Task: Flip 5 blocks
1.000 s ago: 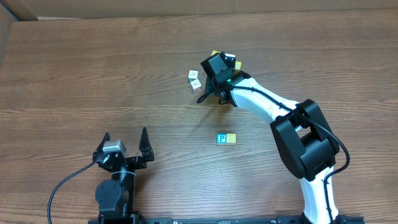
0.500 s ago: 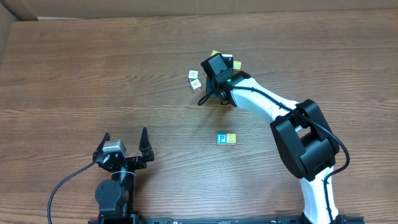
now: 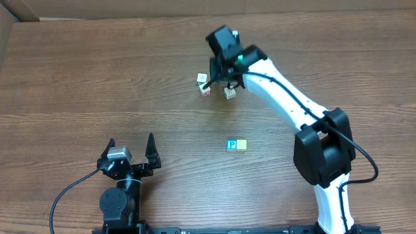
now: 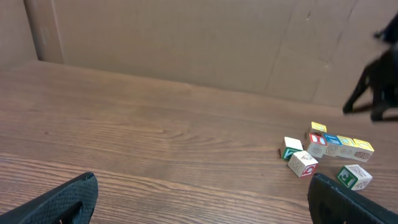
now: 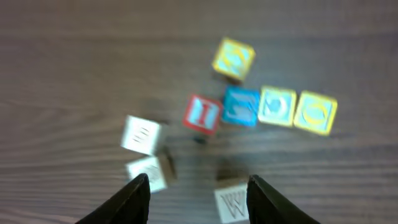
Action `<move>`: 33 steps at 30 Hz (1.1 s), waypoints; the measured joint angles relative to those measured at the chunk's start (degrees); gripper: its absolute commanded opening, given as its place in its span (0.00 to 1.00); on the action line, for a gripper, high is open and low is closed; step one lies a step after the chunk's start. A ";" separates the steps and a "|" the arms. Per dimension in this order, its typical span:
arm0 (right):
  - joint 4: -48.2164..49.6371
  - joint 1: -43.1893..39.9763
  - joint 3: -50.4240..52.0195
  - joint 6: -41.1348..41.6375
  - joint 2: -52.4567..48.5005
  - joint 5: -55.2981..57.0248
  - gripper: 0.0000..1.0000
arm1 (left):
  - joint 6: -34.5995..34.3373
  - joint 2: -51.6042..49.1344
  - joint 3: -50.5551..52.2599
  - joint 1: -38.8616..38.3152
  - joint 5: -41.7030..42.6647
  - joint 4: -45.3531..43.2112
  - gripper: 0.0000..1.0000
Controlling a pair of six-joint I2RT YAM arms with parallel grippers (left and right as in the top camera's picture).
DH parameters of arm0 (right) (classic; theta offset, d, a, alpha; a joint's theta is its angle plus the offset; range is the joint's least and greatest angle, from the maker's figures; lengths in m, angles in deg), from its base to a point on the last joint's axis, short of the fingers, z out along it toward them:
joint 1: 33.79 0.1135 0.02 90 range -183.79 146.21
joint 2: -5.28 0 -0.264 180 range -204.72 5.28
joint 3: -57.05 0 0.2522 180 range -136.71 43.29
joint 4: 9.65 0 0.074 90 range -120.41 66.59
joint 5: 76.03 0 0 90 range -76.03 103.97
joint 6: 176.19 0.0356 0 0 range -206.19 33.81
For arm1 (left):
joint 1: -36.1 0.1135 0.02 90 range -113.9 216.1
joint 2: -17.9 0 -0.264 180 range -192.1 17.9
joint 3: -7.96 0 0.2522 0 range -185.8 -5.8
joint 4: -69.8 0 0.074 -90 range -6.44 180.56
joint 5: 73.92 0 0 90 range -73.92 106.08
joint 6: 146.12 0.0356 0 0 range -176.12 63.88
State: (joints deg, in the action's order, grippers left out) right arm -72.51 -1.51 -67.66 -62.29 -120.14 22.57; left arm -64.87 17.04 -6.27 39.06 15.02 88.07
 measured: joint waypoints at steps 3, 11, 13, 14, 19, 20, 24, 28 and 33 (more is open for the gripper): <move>-1.60 -0.70 -1.22 0.00 0.00 -1.90 0.52 | 0.00 0.00 0.00 0.00 0.00 0.00 1.00; -5.31 -2.03 -1.09 -1.90 -5.77 -6.69 0.52 | 0.00 0.00 0.00 0.00 0.00 0.00 1.00; -5.95 -2.01 -0.66 -2.14 -7.69 -7.08 0.52 | 0.00 0.00 0.00 0.00 0.00 -0.02 1.00; -6.10 -2.01 -0.22 -2.23 -8.31 -7.26 0.52 | 0.00 0.00 0.00 0.00 0.00 -0.02 1.00; -6.10 -1.90 0.44 -2.78 -8.85 -6.64 0.53 | 0.00 0.00 0.00 0.00 0.00 0.00 1.00; -6.05 -1.90 0.44 -3.10 -8.85 -6.25 0.53 | 0.00 0.00 0.00 0.00 0.00 0.00 1.00; -6.21 -1.90 0.44 -3.76 -8.85 -5.33 0.52 | 0.00 0.00 0.00 0.00 0.00 -0.02 1.00; -6.86 -1.84 0.44 -4.20 -8.85 -5.18 0.48 | 0.00 0.00 0.00 0.00 0.00 -0.02 1.00; -7.02 -1.53 0.44 -4.57 -8.85 -5.11 0.32 | 0.00 0.00 0.00 0.00 0.00 0.00 1.00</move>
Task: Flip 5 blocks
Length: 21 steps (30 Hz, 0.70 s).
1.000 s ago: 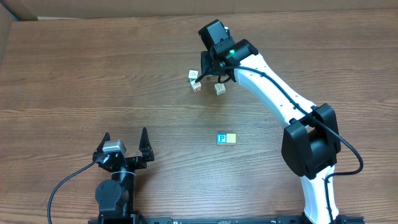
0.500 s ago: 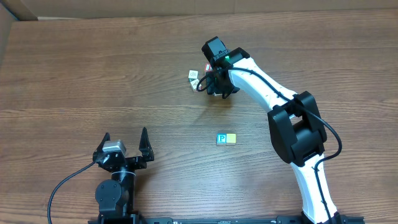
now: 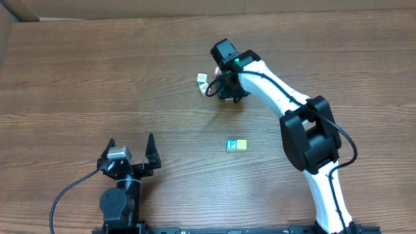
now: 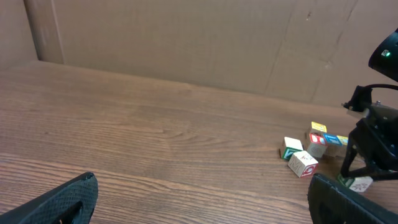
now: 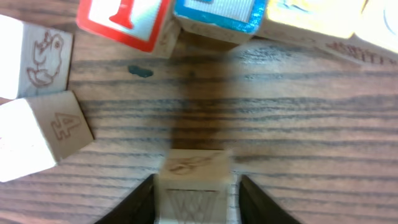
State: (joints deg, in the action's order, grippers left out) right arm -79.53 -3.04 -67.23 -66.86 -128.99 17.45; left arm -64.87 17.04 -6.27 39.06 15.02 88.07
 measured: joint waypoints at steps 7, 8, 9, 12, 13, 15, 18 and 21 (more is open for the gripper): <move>-0.90 0.81 -0.20 0.09 0.00 1.25 0.23 | 0.00 0.00 0.00 0.00 0.00 -0.02 1.00; -1.57 0.85 -0.31 0.15 0.00 1.29 0.23 | 0.00 0.00 0.00 0.00 0.00 0.00 1.00; -2.49 0.85 -0.59 0.15 0.00 1.25 0.22 | 0.00 0.00 0.00 0.00 0.00 0.00 1.00; -4.74 1.03 -0.90 0.42 0.09 1.20 0.22 | 0.00 0.00 0.00 0.00 0.00 -0.02 1.00; -5.46 1.09 -0.90 0.55 0.24 1.14 0.22 | 0.00 0.00 0.00 0.00 0.00 0.00 1.00; -6.80 1.42 -0.90 0.90 0.79 0.70 0.22 | 0.00 0.00 0.00 0.00 0.00 -0.02 1.00; -8.22 2.54 -0.90 1.31 3.21 -1.33 0.22 | 0.00 0.00 0.00 0.00 0.00 0.00 1.00; -10.32 4.24 -0.92 2.14 7.28 -4.55 0.22 | 0.00 0.00 0.00 0.00 0.00 0.00 1.00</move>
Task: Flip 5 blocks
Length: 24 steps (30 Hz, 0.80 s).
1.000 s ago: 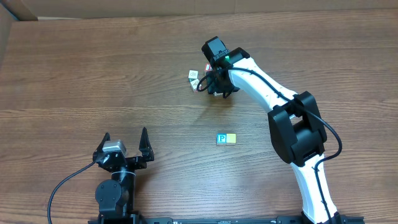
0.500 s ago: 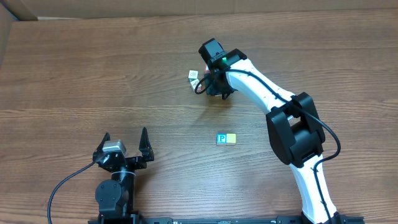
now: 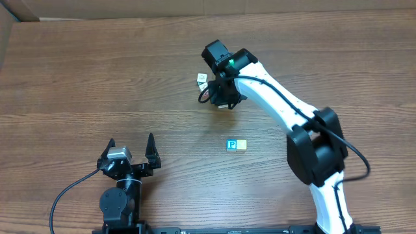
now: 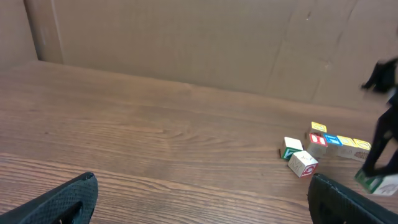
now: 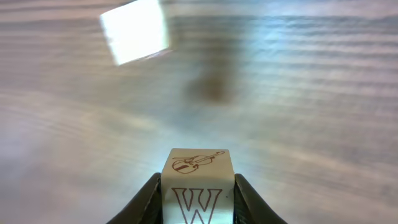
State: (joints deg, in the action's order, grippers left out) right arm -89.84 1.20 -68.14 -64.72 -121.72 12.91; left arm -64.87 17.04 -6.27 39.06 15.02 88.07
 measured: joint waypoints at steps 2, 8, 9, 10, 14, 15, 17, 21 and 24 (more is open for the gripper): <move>-2.21 1.05 -0.31 1.16 2.34 -1.11 0.21 | 0.00 0.00 0.00 0.00 0.00 0.00 1.00; -6.86 3.91 -0.11 6.91 4.76 -3.15 0.21 | -0.02 0.00 0.00 0.00 0.00 0.00 1.00; -6.88 4.33 0.79 7.69 4.76 -3.21 0.21 | 0.00 0.00 0.00 0.00 0.00 -0.02 1.00; -6.64 4.74 1.84 8.59 4.76 -3.19 0.21 | 0.00 0.00 0.00 0.00 0.00 -0.02 1.00; -4.22 6.88 7.06 12.37 4.76 -2.51 0.21 | 0.00 0.00 0.00 0.00 0.00 -0.04 1.00; -3.34 7.50 8.52 13.33 4.76 -2.36 0.21 | 0.00 0.00 0.00 0.00 0.00 0.00 1.00; -1.11 8.92 11.63 14.95 4.68 -1.99 0.21 | 0.00 0.00 0.00 0.00 0.00 0.00 1.00; 3.93 11.15 16.04 16.92 4.68 -1.05 0.22 | 0.00 0.00 0.00 0.00 0.00 -0.02 1.00; 5.64 12.35 18.01 18.58 4.68 0.74 0.22 | 0.00 0.00 0.00 0.00 0.00 -0.02 1.00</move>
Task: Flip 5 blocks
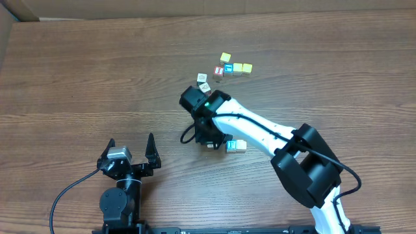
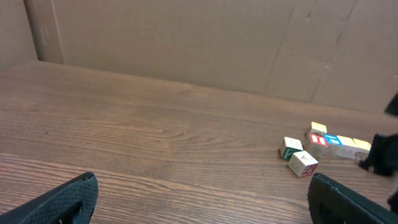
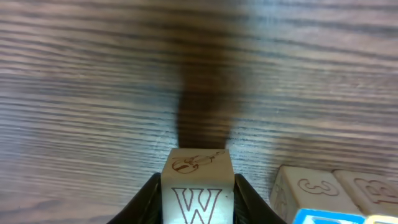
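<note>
My right gripper (image 1: 209,139) is shut on a plain wooden block (image 3: 196,185) with a W on one face and a violin on another. It hangs just above the table, immediately left of a blue block (image 1: 230,145) and a yellow block (image 1: 241,145) that lie side by side. In the right wrist view that pair (image 3: 311,190) shows a "3" face at the lower right. The other blocks (image 1: 227,69) form a cluster at the back, also seen as small blocks (image 2: 323,146) in the left wrist view. My left gripper (image 1: 132,156) stands open and empty near the front edge.
Brown cardboard walls (image 2: 186,43) stand behind the wooden table (image 1: 97,78). My right arm (image 1: 273,140) stretches from the front right across to the table's middle, passing over the blue and yellow pair.
My right gripper, still holding the W block, has moved from beside the back cluster to the middle of the table, next to the blue and yellow pair. The left arm has not moved.
First my right gripper was open above the back cluster. Then its fingers stood around the W block on the table. After that it held the block lifted near the cluster, and now holds it low beside the blue and yellow pair.
</note>
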Action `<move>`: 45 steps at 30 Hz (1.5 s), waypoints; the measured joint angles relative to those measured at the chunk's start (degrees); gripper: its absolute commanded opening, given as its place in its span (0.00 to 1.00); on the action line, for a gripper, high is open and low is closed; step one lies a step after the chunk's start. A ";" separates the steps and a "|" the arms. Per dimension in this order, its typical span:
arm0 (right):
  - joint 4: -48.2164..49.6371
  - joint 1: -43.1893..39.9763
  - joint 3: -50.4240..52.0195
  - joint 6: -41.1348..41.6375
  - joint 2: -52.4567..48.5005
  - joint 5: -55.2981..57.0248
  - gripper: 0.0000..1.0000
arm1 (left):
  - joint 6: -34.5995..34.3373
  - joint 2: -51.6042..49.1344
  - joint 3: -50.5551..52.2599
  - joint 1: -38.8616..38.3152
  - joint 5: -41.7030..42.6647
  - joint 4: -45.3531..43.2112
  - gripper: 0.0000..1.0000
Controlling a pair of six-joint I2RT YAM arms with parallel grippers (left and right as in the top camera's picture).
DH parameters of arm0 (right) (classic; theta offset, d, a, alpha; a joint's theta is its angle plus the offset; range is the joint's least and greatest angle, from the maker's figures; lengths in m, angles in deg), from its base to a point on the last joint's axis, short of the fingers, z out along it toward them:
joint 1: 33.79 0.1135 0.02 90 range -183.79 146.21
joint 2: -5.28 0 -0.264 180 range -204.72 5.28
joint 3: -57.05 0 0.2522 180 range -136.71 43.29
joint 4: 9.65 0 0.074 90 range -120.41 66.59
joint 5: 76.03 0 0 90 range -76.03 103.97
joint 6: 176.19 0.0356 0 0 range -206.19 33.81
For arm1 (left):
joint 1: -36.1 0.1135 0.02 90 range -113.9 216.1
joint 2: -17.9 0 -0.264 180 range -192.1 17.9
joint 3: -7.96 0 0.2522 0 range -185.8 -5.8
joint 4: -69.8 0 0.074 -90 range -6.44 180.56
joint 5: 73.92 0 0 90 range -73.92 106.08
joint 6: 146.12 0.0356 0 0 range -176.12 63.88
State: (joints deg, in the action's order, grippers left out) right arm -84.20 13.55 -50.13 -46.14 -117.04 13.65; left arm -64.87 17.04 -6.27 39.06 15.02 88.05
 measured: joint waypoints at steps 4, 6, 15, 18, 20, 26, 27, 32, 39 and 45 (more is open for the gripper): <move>0.79 0.48 1.36 0.94 0.00 1.22 0.22 | 0.00 0.00 0.00 0.00 0.00 0.02 1.00; 0.87 0.44 1.49 1.29 0.02 1.60 0.23 | 0.00 0.00 0.00 0.00 0.00 0.00 1.00; 1.55 0.35 2.05 1.77 0.02 2.25 0.49 | 0.00 0.00 0.00 0.00 0.00 0.02 1.00; 1.38 -0.02 1.97 1.86 0.02 2.25 0.55 | 0.00 0.00 0.00 0.00 0.00 0.00 1.00; 0.96 -0.48 1.66 1.64 0.02 2.23 0.57 | 0.00 0.00 0.00 0.00 0.00 0.02 1.00; 0.44 -2.93 -3.23 0.52 0.02 2.27 0.50 | 0.00 0.00 0.00 0.00 0.00 0.00 1.00; 0.85 -3.43 -4.00 0.35 0.02 2.32 0.45 | 0.00 0.00 0.00 0.00 0.00 0.02 1.00; 2.21 -4.24 -4.50 -0.04 0.02 2.64 0.14 | 0.00 0.00 0.00 0.00 0.00 0.02 1.00; 4.13 -3.06 -3.56 0.17 0.02 2.80 0.11 | 0.00 0.00 0.00 0.00 0.00 0.02 1.00; 4.50 -1.86 0.11 0.20 0.02 3.10 0.09 | 0.00 0.00 0.00 0.00 0.00 0.02 1.00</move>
State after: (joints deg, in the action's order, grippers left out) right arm -79.70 11.69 -50.03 -45.94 -117.02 16.76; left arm -64.87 17.04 -6.27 39.06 15.02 88.07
